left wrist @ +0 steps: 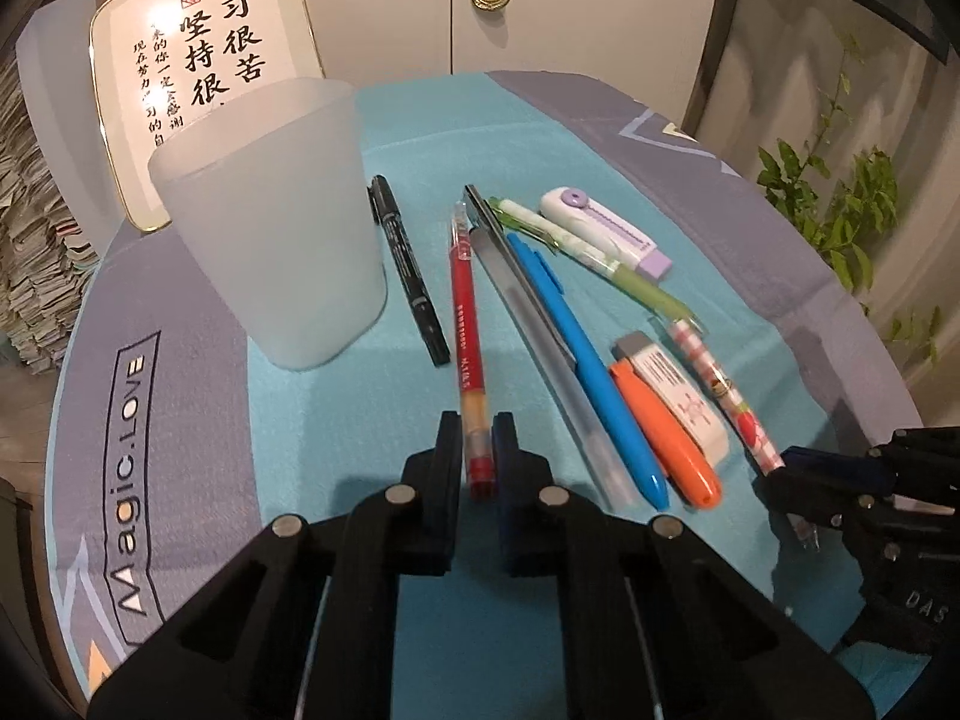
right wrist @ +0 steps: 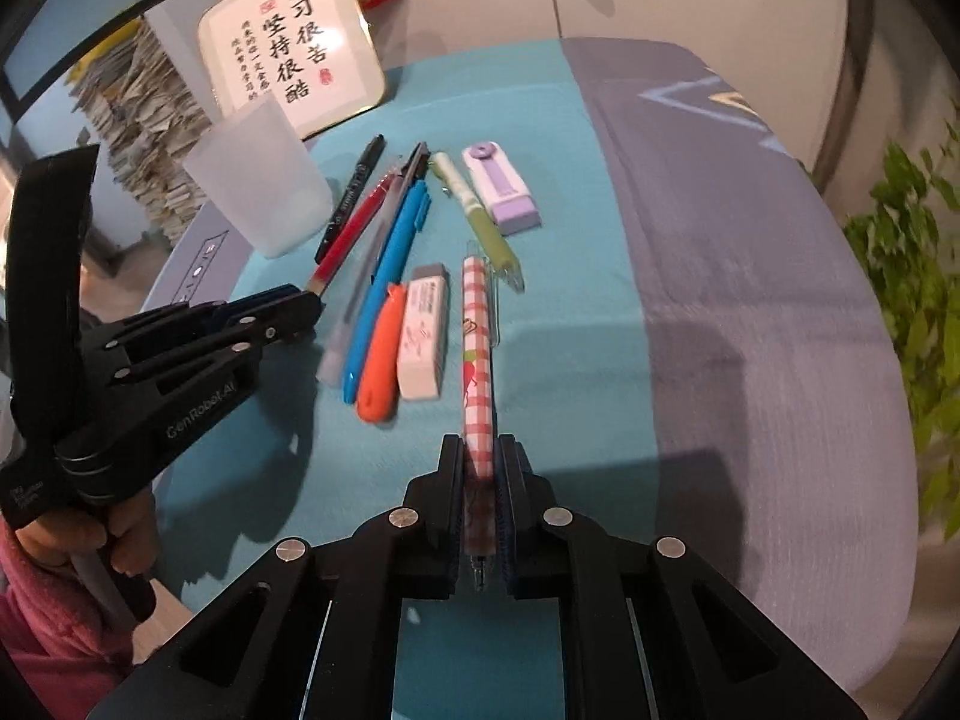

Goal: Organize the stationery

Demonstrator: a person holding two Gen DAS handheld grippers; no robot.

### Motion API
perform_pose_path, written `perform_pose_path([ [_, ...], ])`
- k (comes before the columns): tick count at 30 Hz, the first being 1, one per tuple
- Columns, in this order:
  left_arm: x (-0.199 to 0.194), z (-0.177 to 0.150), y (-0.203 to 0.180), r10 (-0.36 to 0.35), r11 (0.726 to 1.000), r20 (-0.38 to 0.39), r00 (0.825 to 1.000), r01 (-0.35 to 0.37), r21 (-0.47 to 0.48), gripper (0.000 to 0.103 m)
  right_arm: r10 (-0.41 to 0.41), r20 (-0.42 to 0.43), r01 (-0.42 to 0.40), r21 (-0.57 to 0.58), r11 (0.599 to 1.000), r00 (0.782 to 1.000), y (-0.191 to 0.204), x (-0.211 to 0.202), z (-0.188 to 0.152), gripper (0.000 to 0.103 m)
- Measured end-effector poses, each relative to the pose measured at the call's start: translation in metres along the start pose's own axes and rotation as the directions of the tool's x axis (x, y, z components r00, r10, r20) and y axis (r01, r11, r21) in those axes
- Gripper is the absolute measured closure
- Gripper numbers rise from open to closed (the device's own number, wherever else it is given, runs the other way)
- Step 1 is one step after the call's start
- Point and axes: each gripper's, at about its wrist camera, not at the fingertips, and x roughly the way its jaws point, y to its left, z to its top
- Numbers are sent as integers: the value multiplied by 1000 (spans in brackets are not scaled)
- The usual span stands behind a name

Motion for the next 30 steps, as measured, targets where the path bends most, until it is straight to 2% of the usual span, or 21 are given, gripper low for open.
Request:
perform_pose_path([
  [5, -20, -24, 6, -33, 999, -17, 999, 33, 17, 96, 2, -12, -3, -8, 1000, 1000, 2, -5, -10, 92],
  [10, -42, -56, 14, -50, 998, -47, 998, 52, 41, 96, 68, -24, -68, 1, 998, 997, 0, -9, -18, 92],
  [15, -54, -71, 14, -89, 995, -69, 994, 93, 43, 95, 83, 30, -85, 70, 994, 996, -15, -22, -18, 92],
  [20, -56, -65, 7, -84, 994, -38, 996, 86, 63, 93, 50, 61, -55, 79, 995, 997, -14, -30, -6, 91],
  [25, -47, -41, 8, -53, 997, -9, 999, 53, 59, 78, 8, 36, -9, 16, 1000, 999, 2, -16, 9, 90],
  [30, -35, -22, 11, -53, 997, -10, 999, 53, 53, 65, -58, -20, 56, -61, 997, 998, 12, 4, 13, 90],
])
